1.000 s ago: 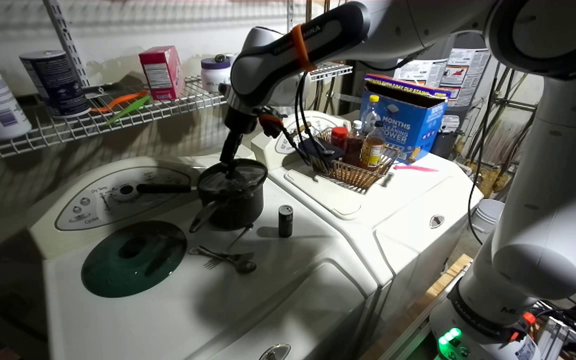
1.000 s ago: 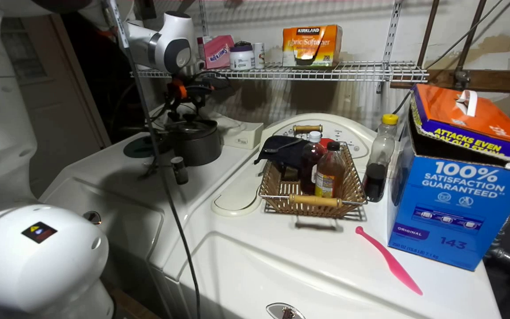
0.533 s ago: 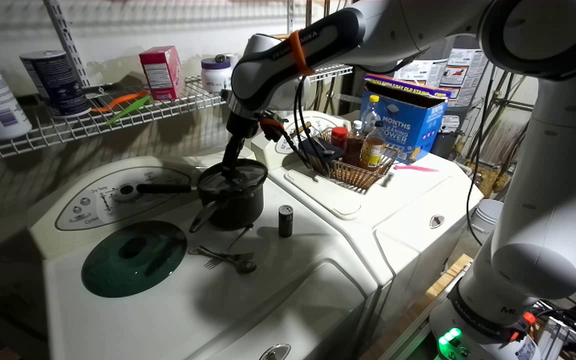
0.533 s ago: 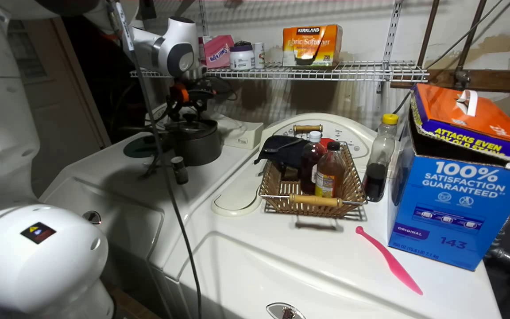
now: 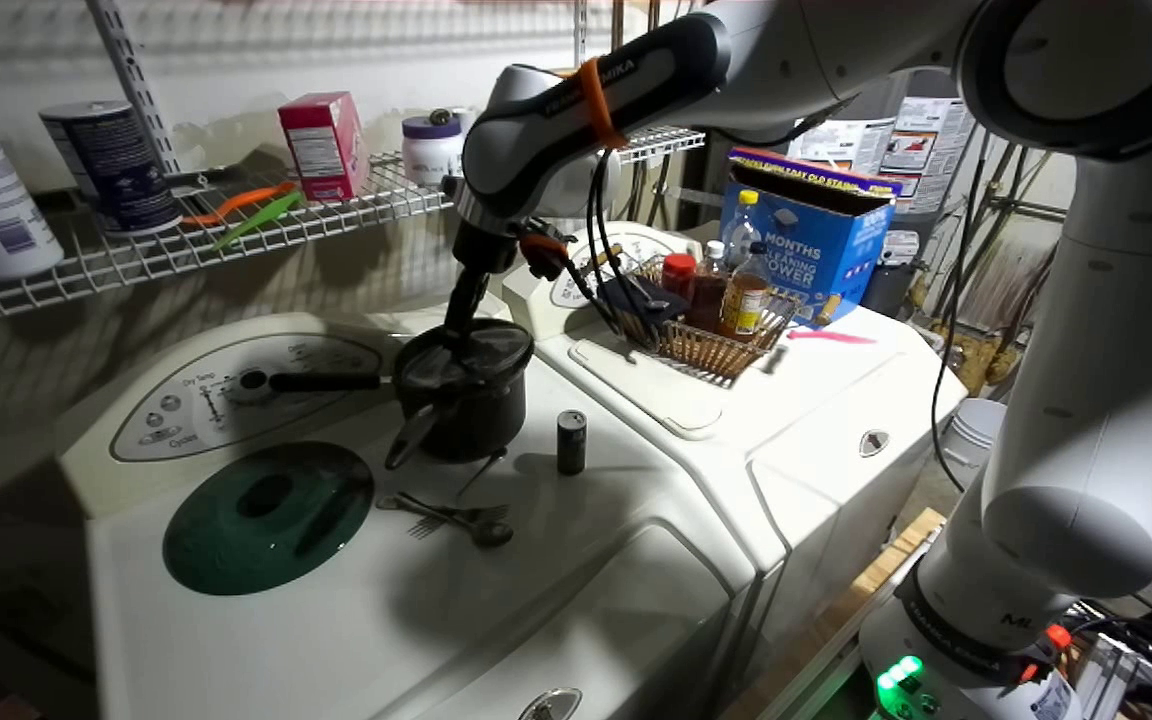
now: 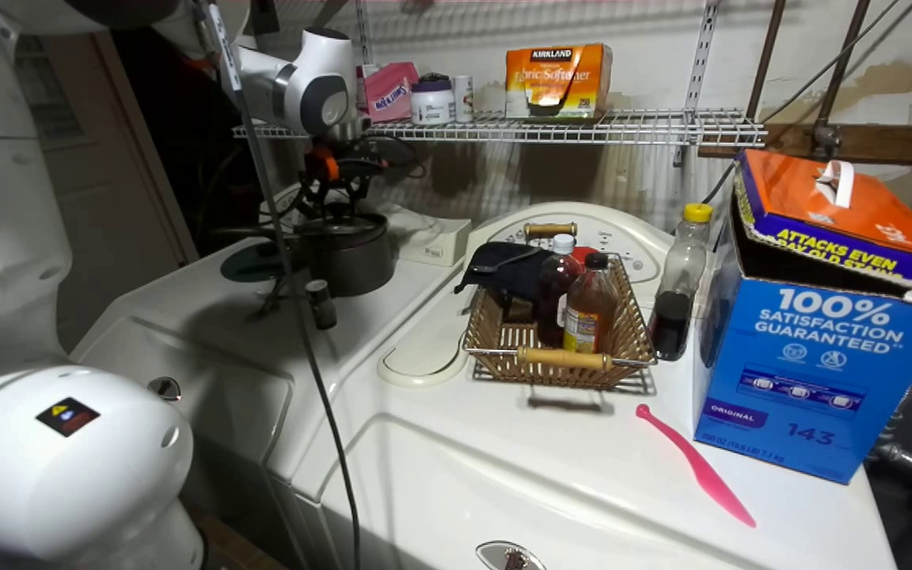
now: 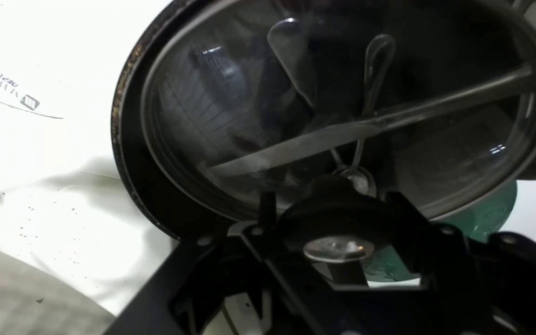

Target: Remove the lid from the black pot

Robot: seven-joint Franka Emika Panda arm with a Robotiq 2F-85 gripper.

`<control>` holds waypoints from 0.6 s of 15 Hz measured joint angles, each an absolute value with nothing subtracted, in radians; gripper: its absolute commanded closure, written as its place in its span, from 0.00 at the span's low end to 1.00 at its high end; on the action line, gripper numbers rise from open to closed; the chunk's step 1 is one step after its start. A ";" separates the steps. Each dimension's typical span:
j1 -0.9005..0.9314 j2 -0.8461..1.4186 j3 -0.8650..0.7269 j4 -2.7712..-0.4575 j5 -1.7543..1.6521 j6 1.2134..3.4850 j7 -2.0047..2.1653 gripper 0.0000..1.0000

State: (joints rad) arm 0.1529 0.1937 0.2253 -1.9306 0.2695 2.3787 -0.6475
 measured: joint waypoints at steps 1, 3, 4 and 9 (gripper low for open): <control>0.153 0.193 0.227 -1.930 0.269 2.376 -0.648 0.66; 0.153 0.188 0.232 -1.927 0.268 2.363 -0.646 0.66; 0.154 0.182 0.234 -1.924 0.267 2.350 -0.641 0.66; 0.172 0.116 0.243 -1.921 0.256 2.288 -0.598 0.66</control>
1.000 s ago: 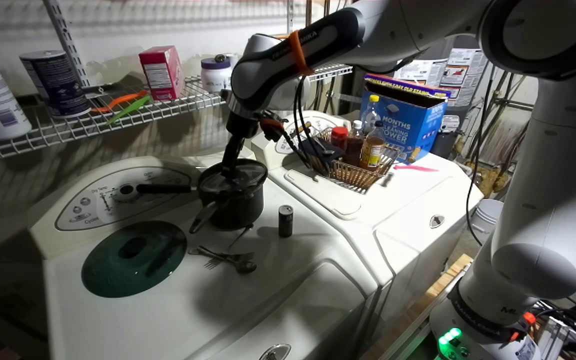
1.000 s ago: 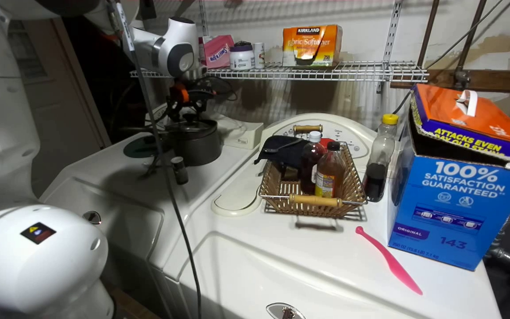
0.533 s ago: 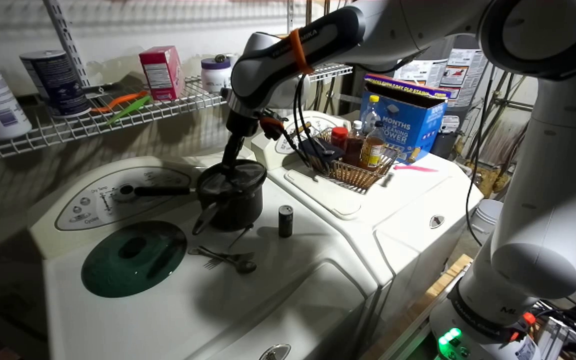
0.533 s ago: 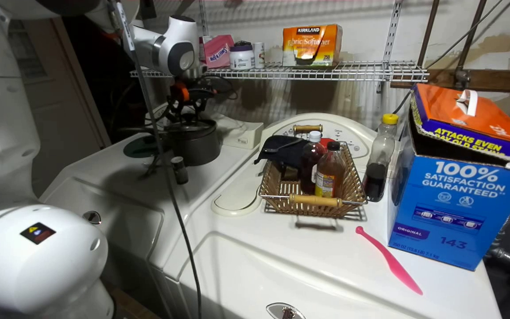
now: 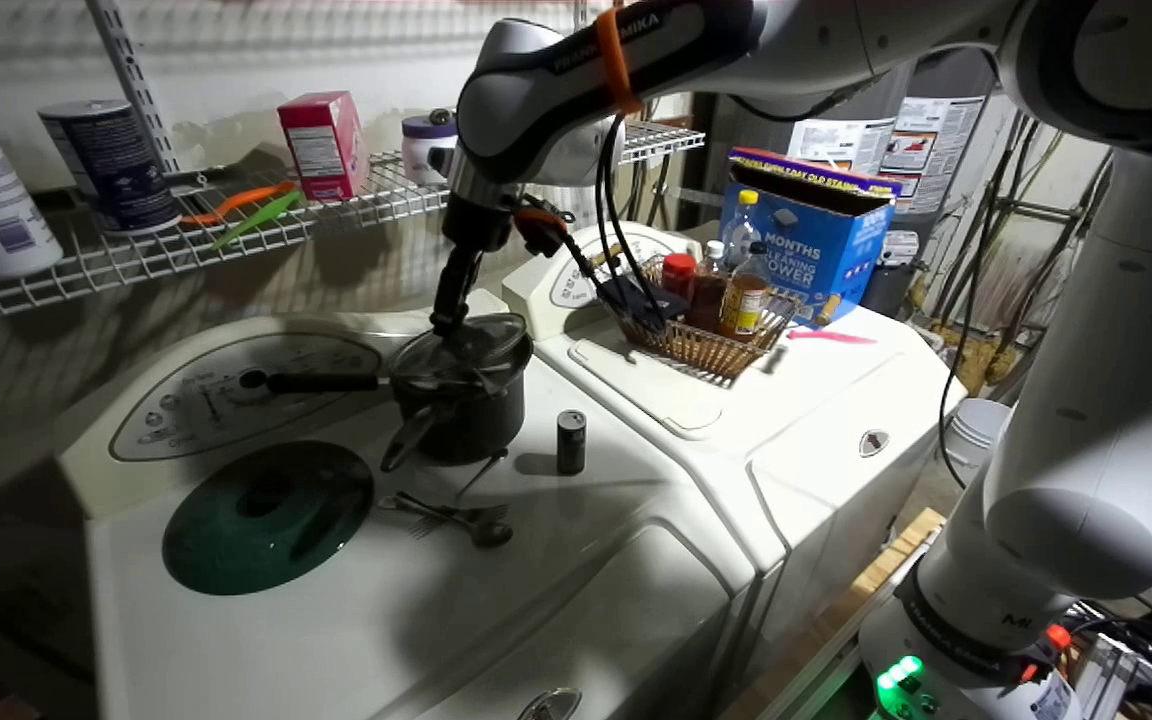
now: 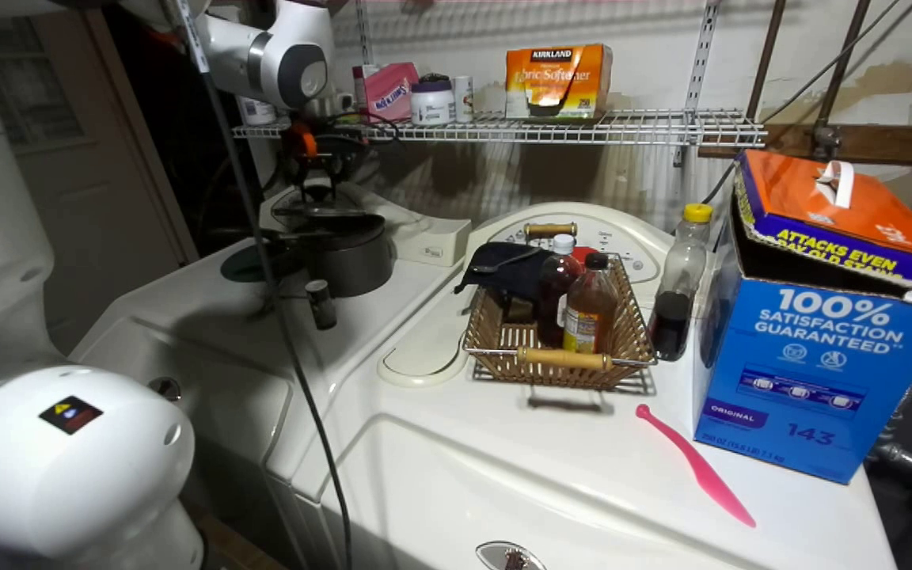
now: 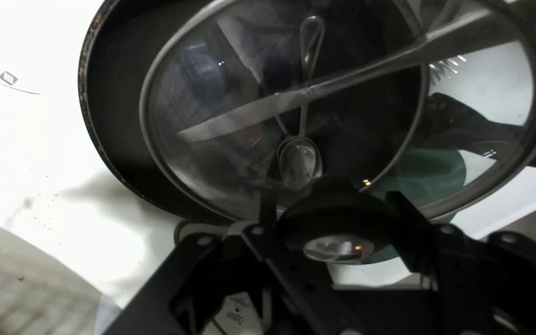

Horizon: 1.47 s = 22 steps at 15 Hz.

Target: Remove the lid from the black pot

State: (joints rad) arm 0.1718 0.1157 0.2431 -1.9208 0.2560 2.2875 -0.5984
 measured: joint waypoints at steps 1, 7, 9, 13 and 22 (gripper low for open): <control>0.177 0.102 0.246 -1.920 0.248 2.283 -0.598 0.66; 0.222 0.091 0.276 -1.857 0.162 2.283 -0.641 0.66; 0.237 0.109 0.290 -1.820 0.147 2.283 -0.682 0.66; 0.252 0.174 0.319 -1.740 0.150 2.284 -0.790 0.66; 0.252 0.271 0.353 -1.673 0.192 2.320 -0.923 0.66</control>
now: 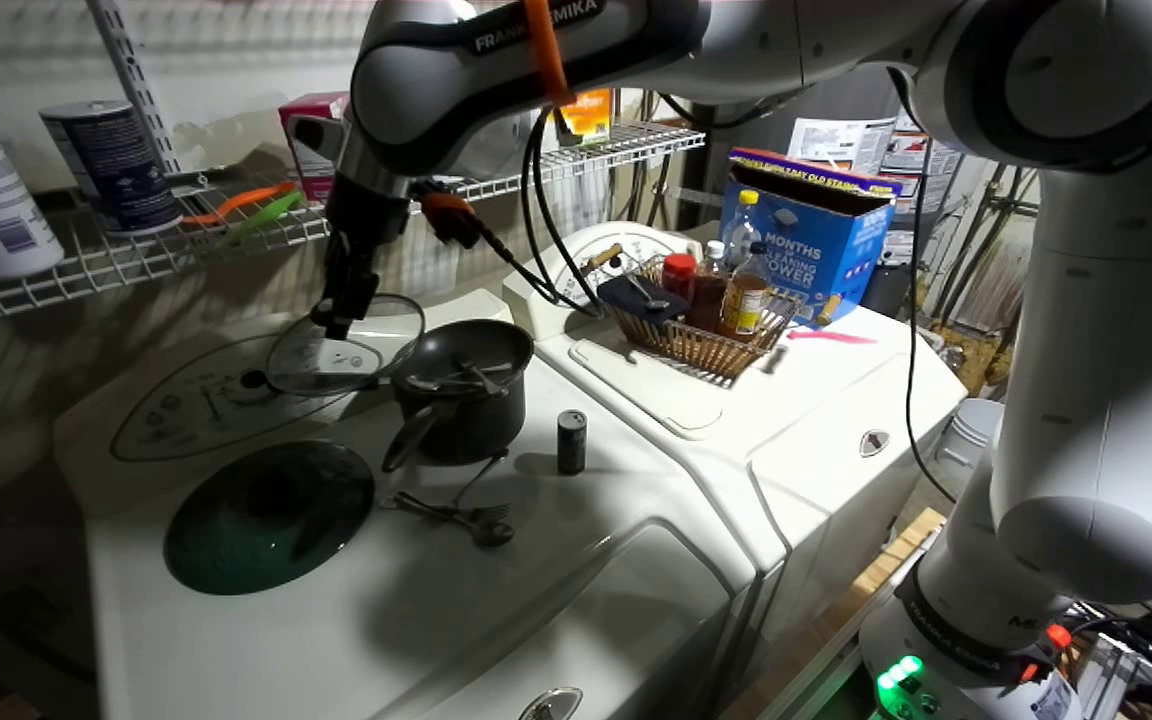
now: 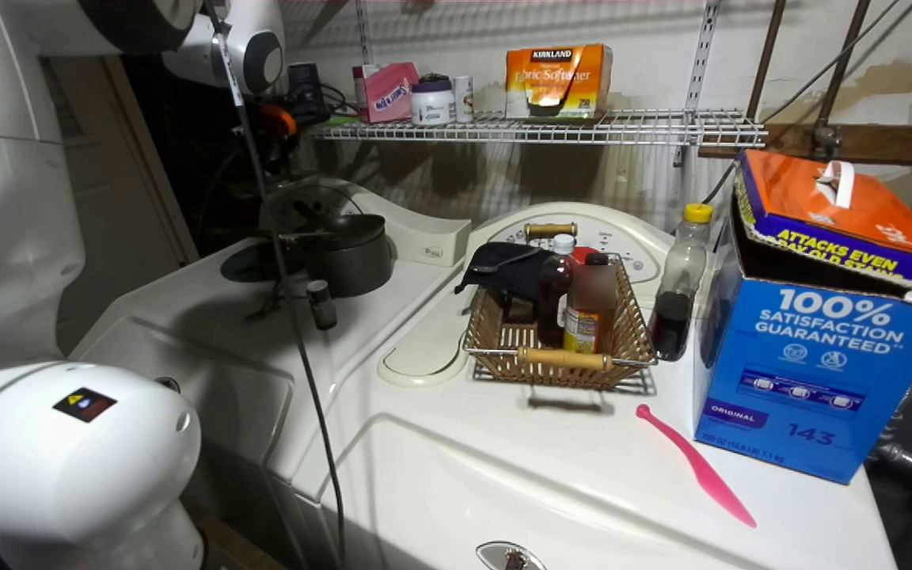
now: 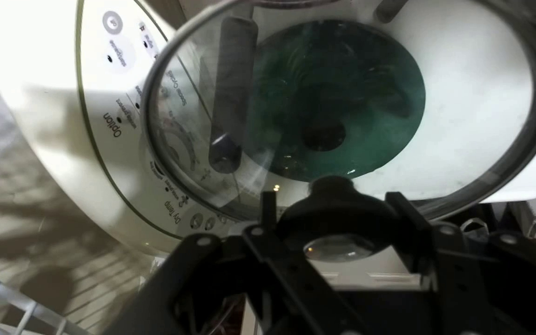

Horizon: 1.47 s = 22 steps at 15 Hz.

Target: Remove the lid from the black pot

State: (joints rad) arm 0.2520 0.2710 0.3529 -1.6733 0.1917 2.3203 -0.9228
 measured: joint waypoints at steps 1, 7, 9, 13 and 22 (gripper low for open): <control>0.252 0.271 0.353 -1.673 0.192 2.320 -0.923 0.66; 0.253 0.325 0.370 -1.653 0.192 2.279 -0.975 0.66; 0.253 0.365 0.384 -1.620 0.192 2.255 -1.025 0.66; 0.258 0.451 0.403 -1.526 0.190 2.193 -1.134 0.66; 0.316 0.674 0.410 -1.241 0.187 1.999 -1.339 0.66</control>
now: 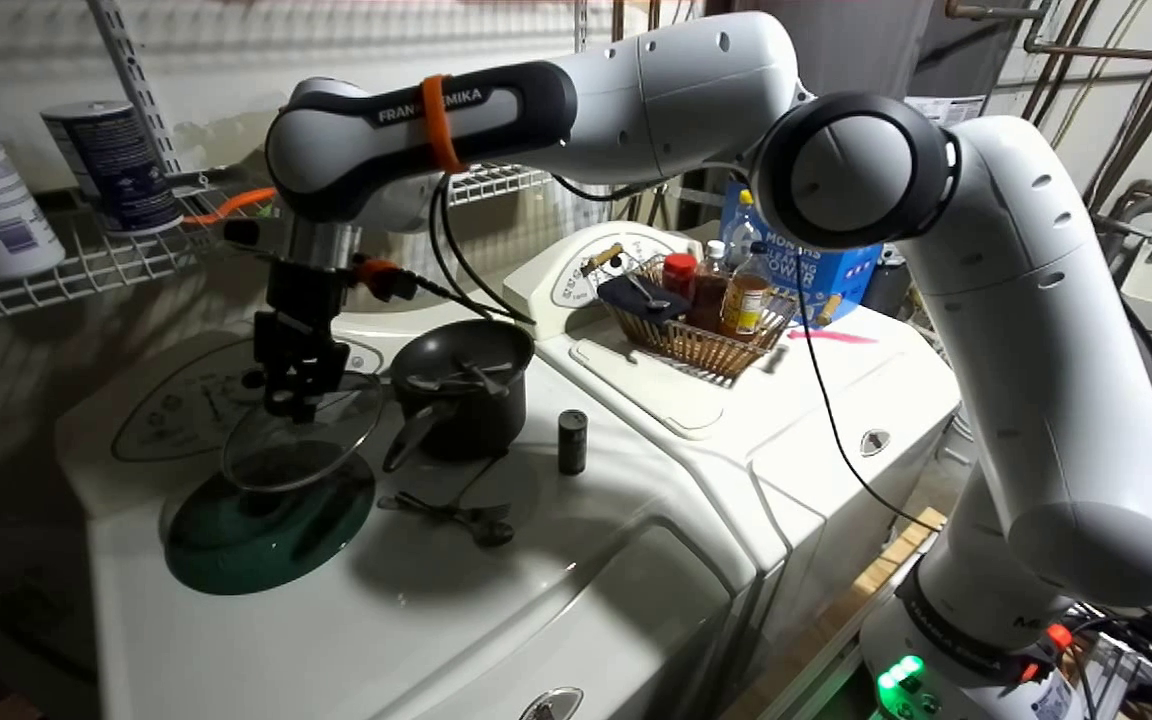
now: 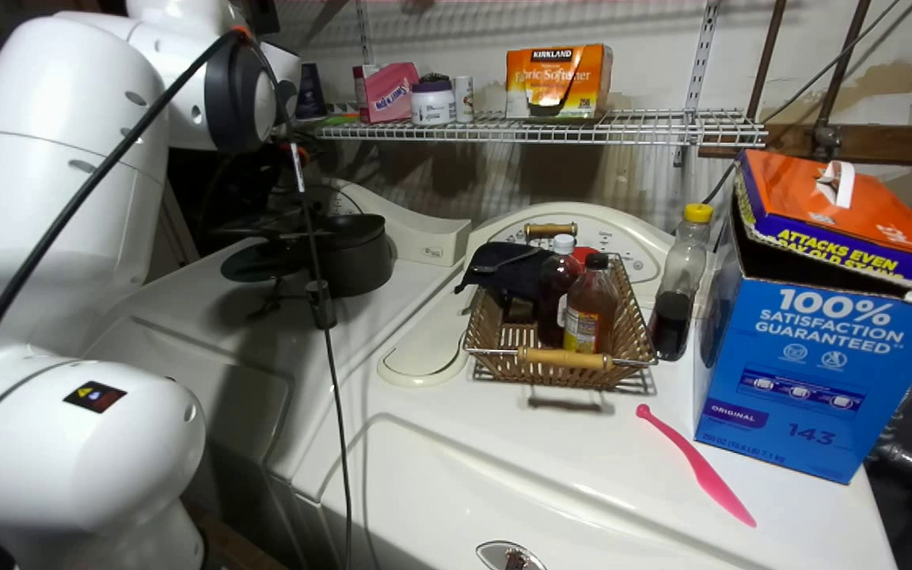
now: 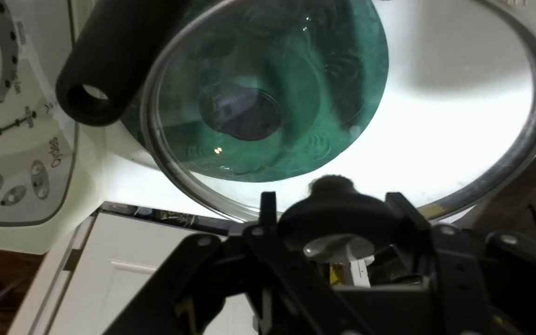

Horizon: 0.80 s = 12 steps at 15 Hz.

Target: Remove the lid from the black pot

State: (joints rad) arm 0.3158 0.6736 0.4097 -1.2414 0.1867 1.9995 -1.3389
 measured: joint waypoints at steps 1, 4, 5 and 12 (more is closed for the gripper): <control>0.327 0.700 0.410 -1.209 0.185 1.986 -1.356 0.66; 0.355 0.768 0.409 -1.127 0.181 1.968 -1.391 0.66; 0.362 0.787 0.409 -1.104 0.181 1.967 -1.393 0.66; 0.376 0.854 0.407 -1.041 0.192 2.026 -1.365 0.66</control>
State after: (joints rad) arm 0.3758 0.8541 0.4066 -1.0410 0.1923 2.0261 -1.3654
